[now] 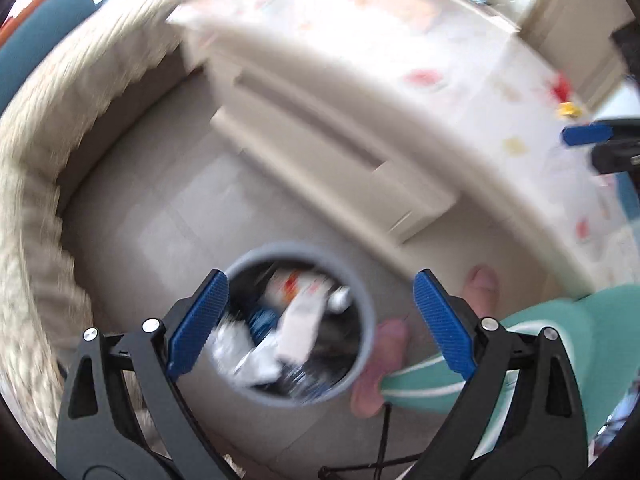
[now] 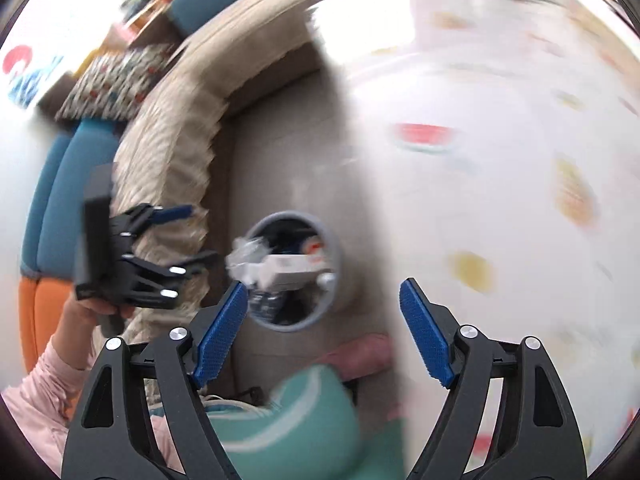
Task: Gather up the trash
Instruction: 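Grasp the yellow glue stick with the left tool while the right grasps the red-capped tube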
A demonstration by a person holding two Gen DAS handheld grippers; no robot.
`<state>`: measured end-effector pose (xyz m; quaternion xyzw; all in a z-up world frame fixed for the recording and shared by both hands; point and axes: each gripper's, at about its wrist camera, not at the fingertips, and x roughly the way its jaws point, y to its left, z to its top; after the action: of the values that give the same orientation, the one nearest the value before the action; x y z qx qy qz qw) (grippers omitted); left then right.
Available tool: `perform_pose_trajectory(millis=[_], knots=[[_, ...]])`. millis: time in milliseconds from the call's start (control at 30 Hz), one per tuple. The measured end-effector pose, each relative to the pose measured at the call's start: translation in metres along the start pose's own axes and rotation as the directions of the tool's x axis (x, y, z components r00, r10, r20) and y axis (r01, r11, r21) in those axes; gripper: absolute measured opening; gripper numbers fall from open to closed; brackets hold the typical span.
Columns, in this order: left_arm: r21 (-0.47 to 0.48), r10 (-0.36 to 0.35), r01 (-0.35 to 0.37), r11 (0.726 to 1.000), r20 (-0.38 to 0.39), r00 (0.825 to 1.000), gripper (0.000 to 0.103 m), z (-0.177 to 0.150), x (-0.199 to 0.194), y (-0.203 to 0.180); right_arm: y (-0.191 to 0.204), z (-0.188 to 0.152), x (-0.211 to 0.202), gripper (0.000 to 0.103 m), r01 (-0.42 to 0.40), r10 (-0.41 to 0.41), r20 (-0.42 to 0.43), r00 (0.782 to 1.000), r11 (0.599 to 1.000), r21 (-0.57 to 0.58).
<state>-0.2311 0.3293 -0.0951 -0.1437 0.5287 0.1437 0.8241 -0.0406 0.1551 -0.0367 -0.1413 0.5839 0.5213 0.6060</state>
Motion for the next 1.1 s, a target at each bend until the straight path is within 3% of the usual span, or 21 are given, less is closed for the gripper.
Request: perform_pose_trajectory(millis=[167,300,400,533,833,933,1100], knots=[[0.182,-0.091,0.076,0.98,0.072,0.993,0.096,0.058,-0.01,-0.093,-0.099,-0.06,-0.068,0.08,0.114,-0.131,0.055,0.99,0.964,0.239],[0.323,-0.176,0.139,0.936,0.089,0.98,0.096,0.102,0.001,-0.176,-0.171,-0.114,-0.114,0.083,0.171,-0.227,0.068,0.971,0.869,0.464],[0.44,-0.249,0.202,0.875,0.05,0.967,0.096,0.132,0.015,-0.24,-0.208,-0.143,-0.139,0.083,0.161,-0.265,0.095,0.959,0.792,0.59],[0.575,-0.254,0.19,0.795,0.032,0.967,0.096,0.159,0.033,-0.31,-0.25,-0.169,-0.154,0.084,0.138,-0.299,0.102,0.949,0.683,0.717],[0.725,-0.247,0.216,0.654,-0.065,0.967,0.096,0.21,0.109,-0.409,-0.306,-0.178,-0.153,0.08,0.119,-0.348,0.095,0.933,0.544,0.831],[0.749,-0.225,0.203,0.631,-0.074,0.972,0.096,0.222,0.13,-0.429,-0.309,-0.175,-0.145,0.08,0.137,-0.373,0.069,0.925,0.497,0.857],[0.763,-0.238,0.242,0.6,-0.118,0.964,0.096,0.23,0.15,-0.449,-0.303,-0.165,-0.13,0.08,0.158,-0.397,0.056,0.916,0.487,0.859]])
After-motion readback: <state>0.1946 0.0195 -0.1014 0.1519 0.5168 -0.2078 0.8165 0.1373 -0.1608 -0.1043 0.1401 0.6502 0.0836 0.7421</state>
